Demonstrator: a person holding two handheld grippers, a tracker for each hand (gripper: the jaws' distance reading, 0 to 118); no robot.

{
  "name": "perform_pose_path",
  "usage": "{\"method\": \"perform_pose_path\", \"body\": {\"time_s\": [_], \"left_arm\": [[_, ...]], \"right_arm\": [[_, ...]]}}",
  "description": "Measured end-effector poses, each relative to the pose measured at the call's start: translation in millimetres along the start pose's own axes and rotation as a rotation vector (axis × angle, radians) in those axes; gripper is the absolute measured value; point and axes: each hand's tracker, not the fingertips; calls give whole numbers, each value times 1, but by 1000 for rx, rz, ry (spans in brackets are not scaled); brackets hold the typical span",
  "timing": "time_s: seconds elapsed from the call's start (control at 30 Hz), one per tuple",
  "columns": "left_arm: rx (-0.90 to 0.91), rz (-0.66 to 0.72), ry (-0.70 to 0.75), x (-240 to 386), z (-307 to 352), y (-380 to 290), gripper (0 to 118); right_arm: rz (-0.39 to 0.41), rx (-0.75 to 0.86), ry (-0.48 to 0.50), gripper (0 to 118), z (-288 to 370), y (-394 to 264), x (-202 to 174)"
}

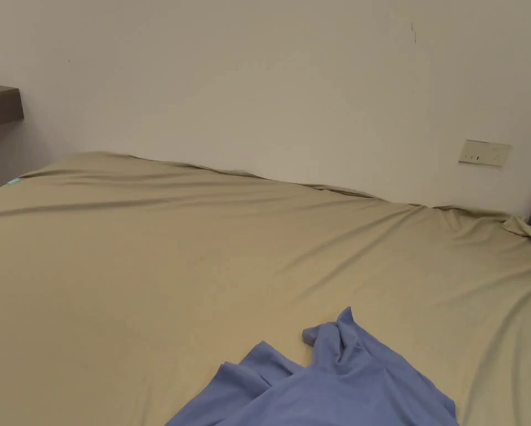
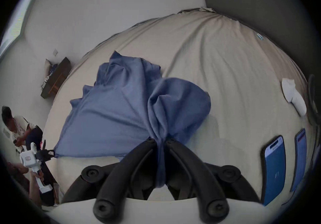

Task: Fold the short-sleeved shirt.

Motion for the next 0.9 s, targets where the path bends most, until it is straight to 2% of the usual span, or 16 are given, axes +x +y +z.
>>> {"method": "perform_pose_path", "body": {"time_s": [0.1,0.13,0.17,0.2,0.23,0.27,0.3,0.37,0.47,0.5,0.53,0.57,0.6,0.63,0.8,0.9], "left_arm": [[-9,10,-12,-2,-1,-6,10],[-13,15,-3,0,2,-4,27],[-6,8,21,3,7,-2,54],[20,-17,60,7,17,-2,83],[74,-60,63,14,28,2,94],[140,-97,47,19,41,3,94],[215,-144,45,28,55,6,94],[357,-218,74,50,77,6,94],[539,-321,77,79,97,0,93],[581,-339,62,86,100,-4,89],[624,-358,66,94,102,-8,72],[645,-379,110,101,102,-12,42],[670,-403,156,108,103,-15,4],[676,-429,175,112,101,-16,0],[629,-388,123,105,95,-7,0],[386,-391,30,75,82,16,0]], "right_arm": [[-40,12,22,6,1,-3,6],[-51,15,45,8,3,-2,6],[-44,24,58,19,10,-4,1],[-25,54,62,42,19,-3,-3],[13,100,78,78,30,-3,-9],[52,140,81,94,40,-3,-16],[99,208,81,100,55,-7,-28],[194,340,53,101,76,-11,-48],[293,472,-17,91,101,-23,-75],[320,508,-35,74,107,-27,-83],[353,535,-65,30,112,-32,-90],[375,550,-97,5,114,-35,-95],[387,562,-124,5,115,-38,-100],[386,578,-137,5,116,-42,-102],[334,542,-73,4,117,-48,-105],[363,520,-66,4,115,-47,-106]]}}
